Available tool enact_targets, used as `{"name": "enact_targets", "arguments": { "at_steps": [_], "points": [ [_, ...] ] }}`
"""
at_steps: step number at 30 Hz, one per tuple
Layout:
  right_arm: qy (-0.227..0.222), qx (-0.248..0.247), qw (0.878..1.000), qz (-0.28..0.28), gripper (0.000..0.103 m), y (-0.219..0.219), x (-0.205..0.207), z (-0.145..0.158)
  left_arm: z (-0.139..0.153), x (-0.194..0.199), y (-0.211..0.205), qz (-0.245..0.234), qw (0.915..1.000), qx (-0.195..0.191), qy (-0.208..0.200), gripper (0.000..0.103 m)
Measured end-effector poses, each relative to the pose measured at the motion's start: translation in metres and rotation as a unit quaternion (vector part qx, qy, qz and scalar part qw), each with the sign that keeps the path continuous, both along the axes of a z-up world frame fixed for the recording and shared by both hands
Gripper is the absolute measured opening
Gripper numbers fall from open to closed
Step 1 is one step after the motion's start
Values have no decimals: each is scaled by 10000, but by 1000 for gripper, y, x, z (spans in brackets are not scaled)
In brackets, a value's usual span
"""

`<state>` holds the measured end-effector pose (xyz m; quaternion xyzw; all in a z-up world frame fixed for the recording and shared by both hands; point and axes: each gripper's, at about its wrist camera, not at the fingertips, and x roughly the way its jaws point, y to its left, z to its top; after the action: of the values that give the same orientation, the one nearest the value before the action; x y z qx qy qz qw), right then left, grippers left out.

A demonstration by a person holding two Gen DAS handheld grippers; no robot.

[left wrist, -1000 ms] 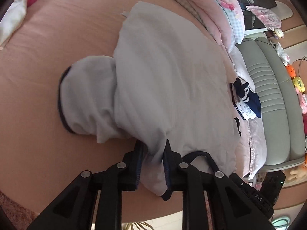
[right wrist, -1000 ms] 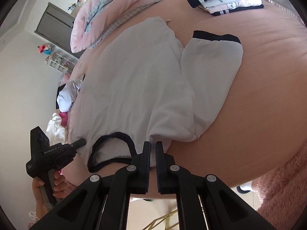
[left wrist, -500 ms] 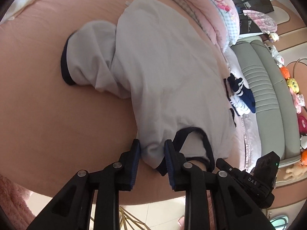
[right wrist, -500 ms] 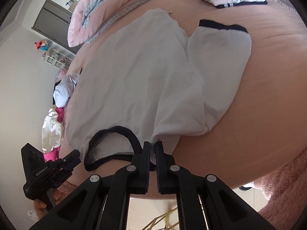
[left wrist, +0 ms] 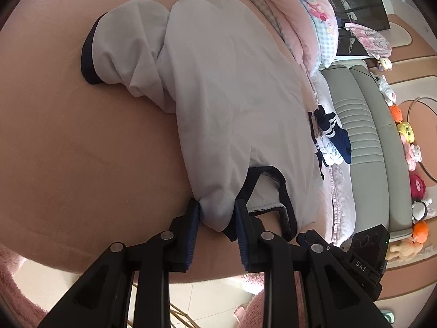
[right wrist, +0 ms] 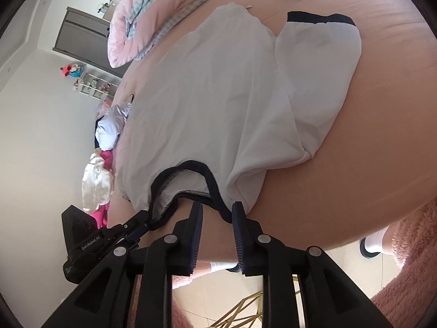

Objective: Fold clothes

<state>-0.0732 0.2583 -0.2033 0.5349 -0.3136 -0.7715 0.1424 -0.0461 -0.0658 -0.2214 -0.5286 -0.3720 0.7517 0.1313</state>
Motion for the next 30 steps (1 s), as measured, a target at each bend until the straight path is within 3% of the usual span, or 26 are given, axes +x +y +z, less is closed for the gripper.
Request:
{"name": "enact_targets", "arguments": {
  "at_steps": [2, 4, 5, 6, 9, 12, 13, 15, 17, 21, 22, 25, 28, 30],
  "points": [
    [-8, -62, 9999, -95, 22, 1, -2, -8, -5, 0, -2, 141, 9999, 64, 21, 23],
    [-58, -250, 9997, 16, 22, -4, -10, -17, 0, -2, 3, -26, 9998, -194, 65, 22],
    [-108, -367, 9992, 109, 20, -7, -14, -23, 5, -4, 8, -191, 9987, -461, 92, 11],
    [-157, -484, 9985, 201, 4, -11, -18, -28, 10, -5, 13, -316, 9967, -738, 108, 7],
    [-504, -893, 9947, -111, 0, -4, -17, -42, 22, -1, 11, -415, 9951, -889, 158, 7],
    [-144, -420, 9989, -145, 0, 3, -5, -15, 37, 7, 12, -580, 9872, -1460, 291, 7],
    [-57, -116, 9999, -108, 0, 5, -3, -7, 39, 9, 14, -695, 9822, -1720, 299, 7],
    [37, 555, 9984, -40, 0, 8, 1, 7, 29, 12, 16, -848, 9784, -1878, 156, 7],
    [-88, 1039, 9945, -8, 0, 12, 3, 5, 24, 12, 15, -805, 9827, -1667, 103, 8],
    [-31, 381, 9992, -69, 5, 16, 4, 4, 24, 14, 2, -564, 9938, -940, 209, 12],
    [43, 309, 9995, -71, 12, 14, 4, 7, 26, 15, -1, -510, 9950, -824, 257, 13],
    [240, 141, 9996, -72, 41, 6, 1, 14, 29, 18, -9, -403, 9961, -717, 327, 14],
    [280, 213, 9992, -169, 41, -3, -6, 18, 28, 20, -11, -370, 9964, -682, 332, 14],
    [62, 602, 9978, -269, 41, -9, -16, 7, 25, 21, -7, -396, 9959, -754, 296, 14]
  ]
}}
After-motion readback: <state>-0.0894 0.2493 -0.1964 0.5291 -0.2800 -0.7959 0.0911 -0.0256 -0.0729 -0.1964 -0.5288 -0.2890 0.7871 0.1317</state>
